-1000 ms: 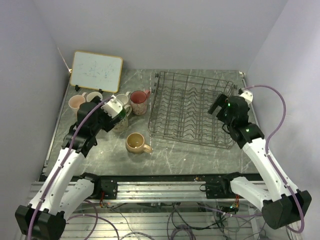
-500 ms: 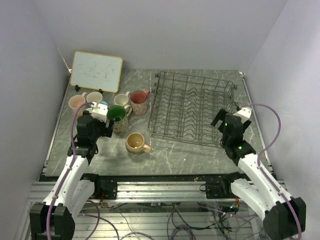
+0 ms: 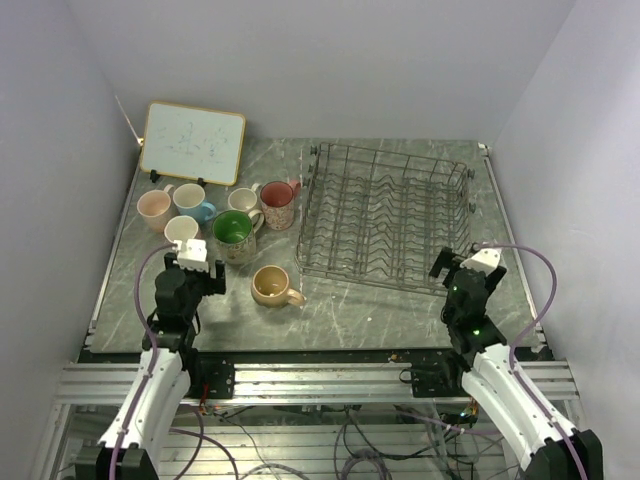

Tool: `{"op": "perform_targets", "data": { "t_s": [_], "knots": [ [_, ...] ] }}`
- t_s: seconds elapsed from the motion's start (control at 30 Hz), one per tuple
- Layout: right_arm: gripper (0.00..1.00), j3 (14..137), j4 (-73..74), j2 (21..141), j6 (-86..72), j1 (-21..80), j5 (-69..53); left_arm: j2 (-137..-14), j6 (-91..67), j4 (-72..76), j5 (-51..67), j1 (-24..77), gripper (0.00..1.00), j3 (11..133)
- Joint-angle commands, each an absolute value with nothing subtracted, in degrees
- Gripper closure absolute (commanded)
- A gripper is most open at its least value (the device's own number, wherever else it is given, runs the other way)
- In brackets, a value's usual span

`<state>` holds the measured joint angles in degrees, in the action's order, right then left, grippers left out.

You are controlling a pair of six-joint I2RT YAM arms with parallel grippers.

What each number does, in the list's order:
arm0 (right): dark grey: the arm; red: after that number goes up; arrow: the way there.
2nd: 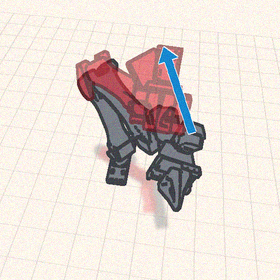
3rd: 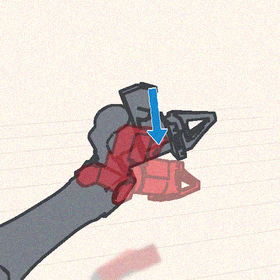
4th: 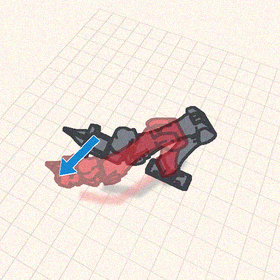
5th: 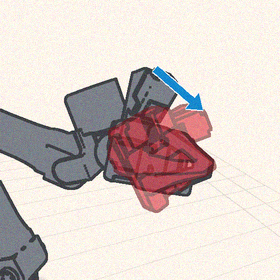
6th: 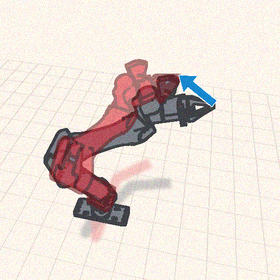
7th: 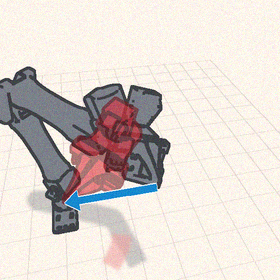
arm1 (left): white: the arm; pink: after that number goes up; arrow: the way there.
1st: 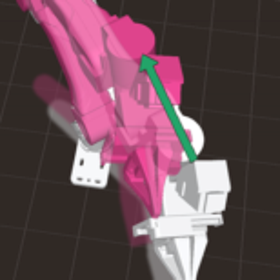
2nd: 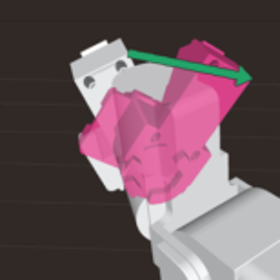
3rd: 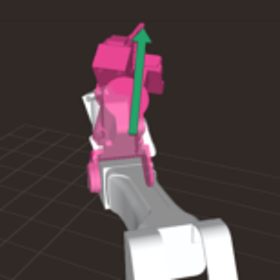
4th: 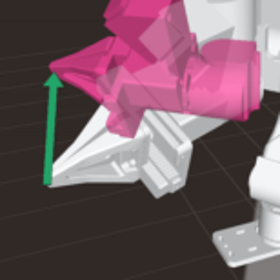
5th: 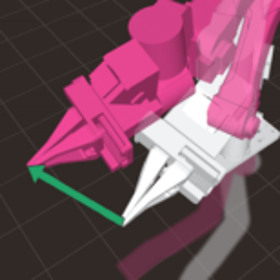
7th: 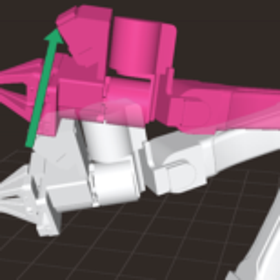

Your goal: Unload the cups from the dish rack

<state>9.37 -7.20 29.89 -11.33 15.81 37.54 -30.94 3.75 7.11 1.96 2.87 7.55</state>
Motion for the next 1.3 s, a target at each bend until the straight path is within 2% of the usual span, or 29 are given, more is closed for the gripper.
{"op": "perform_targets", "data": {
  "t_s": [0.0, 0.27, 0.4, 0.5, 0.57, 0.7, 0.87, 1.03, 1.27],
  "knots": [
    [0.00, 4.2, -12.9, 30.8, -12.1, 15.6, 44.8, -25.7, 2.5, 12.9, 3.0, 2.2, 0.08, 3.9],
    [0.00, 1.1, -19.7, 34.5, -10.2, 15.6, 43.3, -25.2, 2.2, 13.6, 2.2, 2.2, 0.16, 2.9],
    [0.00, -2.0, -20.7, 27.7, -5.4, 16.4, 35.8, -26.2, 1.8, 14.0, 1.4, 2.2, 0.16, 3.1],
    [0.00, -5.7, -21.8, 22.2, -2.6, 16.4, 30.7, -24.8, 0.8, 13.4, -1.2, 2.2, 0.14, 2.8],
    [0.00, -5.3, -21.9, 23.2, -2.7, 16.4, 29.3, -24.5, 0.0, 13.2, -3.3, 2.2, 0.00, 2.8],
    [0.00, -4.0, -24.1, 29.3, -3.4, 16.4, 30.4, -27.3, -0.4, 14.5, -3.9, 2.3, 0.01, 3.4],
    [0.00, -5.3, -21.1, 22.4, -2.6, 16.3, 29.6, -28.2, -0.4, 14.8, -4.8, 2.2, 0.01, 3.6],
    [0.00, -4.0, -23.8, 28.7, -2.3, 16.4, 28.2, -28.7, -0.4, 15.1, -5.0, 2.2, 0.01, 3.7],
    [0.00, -4.6, -22.3, 25.6, 0.2, 16.3, 22.3, -28.5, -0.4, 14.9, -5.0, 2.3, 0.01, 3.7]
  ]
}}
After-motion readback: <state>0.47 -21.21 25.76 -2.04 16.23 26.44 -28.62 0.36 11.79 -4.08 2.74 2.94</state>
